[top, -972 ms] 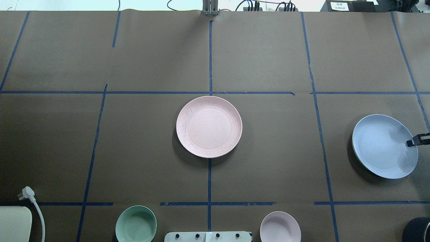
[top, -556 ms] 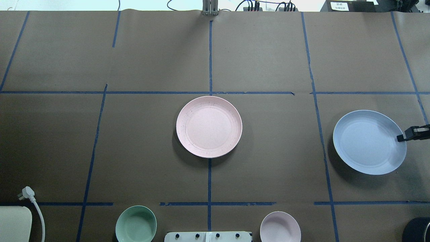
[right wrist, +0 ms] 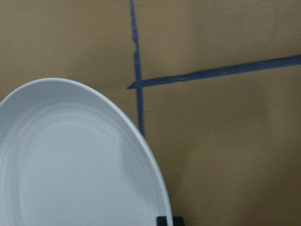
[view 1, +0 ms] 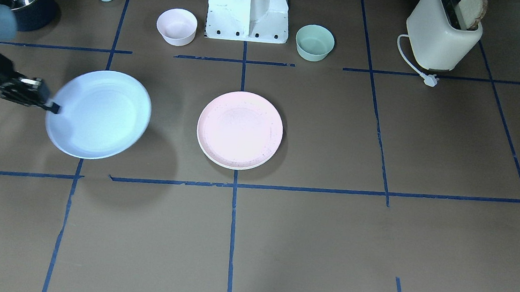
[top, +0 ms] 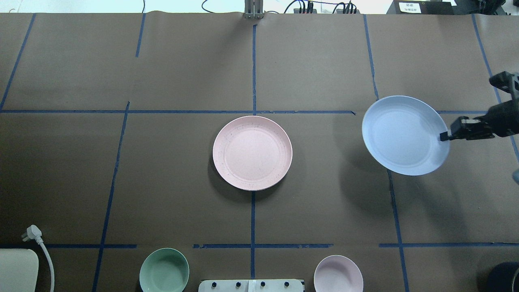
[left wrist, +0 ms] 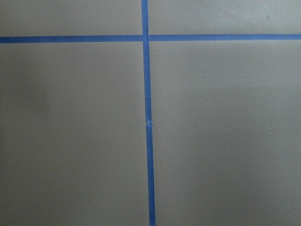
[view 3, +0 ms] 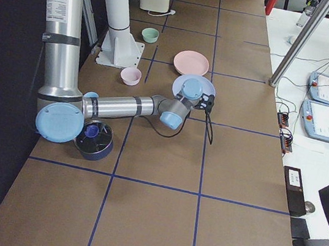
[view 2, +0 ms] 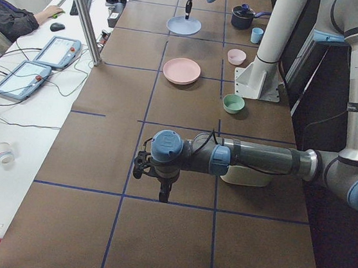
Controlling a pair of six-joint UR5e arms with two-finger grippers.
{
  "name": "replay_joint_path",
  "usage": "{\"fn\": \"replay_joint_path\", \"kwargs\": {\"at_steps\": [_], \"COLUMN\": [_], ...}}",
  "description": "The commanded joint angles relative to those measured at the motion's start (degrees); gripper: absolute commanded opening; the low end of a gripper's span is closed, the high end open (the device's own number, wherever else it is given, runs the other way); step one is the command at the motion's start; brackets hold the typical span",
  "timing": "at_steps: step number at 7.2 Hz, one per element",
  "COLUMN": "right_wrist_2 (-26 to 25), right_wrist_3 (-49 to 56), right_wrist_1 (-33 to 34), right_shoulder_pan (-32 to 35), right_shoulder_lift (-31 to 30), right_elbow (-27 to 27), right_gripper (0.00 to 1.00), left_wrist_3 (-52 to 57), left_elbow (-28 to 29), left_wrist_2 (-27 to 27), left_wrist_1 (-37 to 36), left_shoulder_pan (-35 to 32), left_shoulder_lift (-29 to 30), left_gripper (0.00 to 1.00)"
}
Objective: Stack three plates with pink and blue
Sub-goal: 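Carry the light blue plate with the right gripper onto the pink plate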
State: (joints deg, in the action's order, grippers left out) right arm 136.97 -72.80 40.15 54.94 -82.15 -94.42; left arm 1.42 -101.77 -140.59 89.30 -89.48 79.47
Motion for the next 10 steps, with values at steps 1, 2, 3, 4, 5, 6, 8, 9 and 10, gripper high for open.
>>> {"fn": "replay_joint_path", "kwargs": {"at_steps": [1, 2, 3, 4, 5, 6, 8, 9, 10], "right_wrist_2": [-13.92, -17.84, -21.7, -25.49, -25.7, -25.26, -23.43, -20.37, -19.9], "right_wrist_3": [-5.15, -6.9, -8.74, -8.85, -8.85, -8.76, -7.88, -6.84, -2.39], "right_wrist_1": [12.51, 16.84, 17.49, 18.2, 18.47, 18.56, 19.08, 22.91, 27.04], "right_shoulder_pan": [-11.82, -15.88, -20.45, -23.1, -23.56, -23.57, -22.09, -19.55, -17.0], "right_shoulder_lift": [12.93, 16.55, 18.32, 19.65, 19.57, 19.31, 18.78, 19.3, 18.87], "right_elbow": [-0.93, -1.11, -0.51, 0.2, 0.03, 0.11, -0.32, -1.28, -2.68], "right_gripper": [0.0, 0.0, 0.0, 0.0, 0.0, 0.28, 1.0, 1.0, 1.0], "left_wrist_3": [-0.11, -0.11, -0.19, -0.19, -0.19, -0.19, -0.19, -0.19, -0.11], "left_elbow": [0.0, 0.0, 0.0, 0.08, 0.17, 0.26, 0.17, 0.17, 0.26], "left_wrist_2": [-0.03, -0.03, -0.12, -0.12, -0.12, -0.12, -0.12, -0.12, 0.23], "left_wrist_1": [0.0, 0.0, 0.0, 0.0, 0.0, 0.0, 0.0, 0.0, 0.0], "left_shoulder_pan": [0.0, 0.0, 0.0, 0.09, 0.09, 0.09, 0.09, 0.09, 0.09], "left_shoulder_lift": [0.07, 0.07, 0.07, 0.15, 0.16, 0.16, 0.16, 0.16, 0.16], "left_gripper": [1.0, 1.0, 1.0, 1.0, 1.0, 1.0, 1.0, 1.0, 1.0]}}
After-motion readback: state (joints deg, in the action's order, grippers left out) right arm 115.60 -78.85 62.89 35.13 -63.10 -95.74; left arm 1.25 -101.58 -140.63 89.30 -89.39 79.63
